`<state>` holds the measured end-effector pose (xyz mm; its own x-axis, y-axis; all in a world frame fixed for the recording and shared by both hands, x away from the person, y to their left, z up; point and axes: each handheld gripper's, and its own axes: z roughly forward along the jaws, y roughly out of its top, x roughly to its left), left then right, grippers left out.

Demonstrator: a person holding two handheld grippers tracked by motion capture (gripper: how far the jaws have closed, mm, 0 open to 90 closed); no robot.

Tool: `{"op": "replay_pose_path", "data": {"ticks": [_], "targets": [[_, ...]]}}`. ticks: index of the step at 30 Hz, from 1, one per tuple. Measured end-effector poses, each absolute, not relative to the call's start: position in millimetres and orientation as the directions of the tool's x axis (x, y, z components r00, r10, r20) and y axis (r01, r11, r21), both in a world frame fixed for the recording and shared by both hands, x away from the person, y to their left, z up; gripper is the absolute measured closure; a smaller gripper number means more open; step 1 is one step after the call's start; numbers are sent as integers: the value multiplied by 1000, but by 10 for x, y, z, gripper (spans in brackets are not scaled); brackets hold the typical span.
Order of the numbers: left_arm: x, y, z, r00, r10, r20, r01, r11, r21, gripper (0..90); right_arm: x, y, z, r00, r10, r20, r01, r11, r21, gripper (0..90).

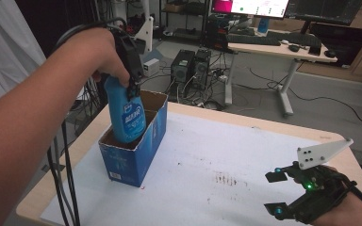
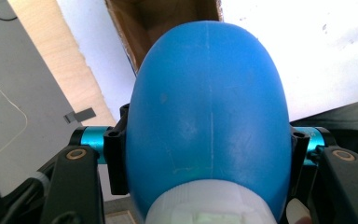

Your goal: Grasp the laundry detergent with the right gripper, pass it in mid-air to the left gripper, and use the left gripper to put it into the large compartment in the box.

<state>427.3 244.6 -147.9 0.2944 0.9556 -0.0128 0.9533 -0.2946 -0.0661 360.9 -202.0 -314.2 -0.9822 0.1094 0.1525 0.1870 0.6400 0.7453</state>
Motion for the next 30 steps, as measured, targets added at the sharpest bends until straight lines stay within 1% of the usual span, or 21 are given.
{"op": "replay_pose_path", "data": {"ticks": [1, 8, 10, 13, 19, 20, 21, 27, 30], "targets": [[4290, 2451, -1578, 296, 955, -9, 952, -295, -78, 382, 3611, -2024, -3157, -981, 111, 157, 191, 641, 743, 123], [4327, 2438, -1825, 319, 948, 9, 943, -317, -99, 382, 3597, -2032, -3177, -980, 116, 162, 198, 641, 741, 123], [4335, 2426, -1918, 362, 932, 4, 927, -360, -105, 382, 3597, -2035, -3181, -980, 119, 163, 201, 643, 739, 123], [4347, 2414, -2039, 386, 922, -5, 916, -384, -115, 382, 3591, -2035, -3180, -979, 121, 164, 204, 643, 738, 123], [4376, 2400, -2271, 478, 878, -2, 872, -475, -116, 382, 3577, -2036, -3173, -979, 125, 159, 202, 644, 738, 123], [4376, 2400, -2271, 478, 878, -2, 872, -475, -116, 382, 3575, -2040, -3171, -979, 126, 160, 203, 645, 737, 124], [4383, 2406, -2331, 505, 863, 4, 858, -501, -112, 382, 3574, -2043, -3170, -979, 126, 159, 203, 644, 737, 123], [4402, 2447, -2520, 592, 806, 17, 802, -588, -104, 382, 3569, -2048, -3171, -978, 136, 158, 208, 647, 733, 123], [4408, 2468, -2613, 617, 787, 10, 783, -613, -102, 382, 3566, -2040, -3170, -977, 140, 161, 213, 650, 729, 123]]}}
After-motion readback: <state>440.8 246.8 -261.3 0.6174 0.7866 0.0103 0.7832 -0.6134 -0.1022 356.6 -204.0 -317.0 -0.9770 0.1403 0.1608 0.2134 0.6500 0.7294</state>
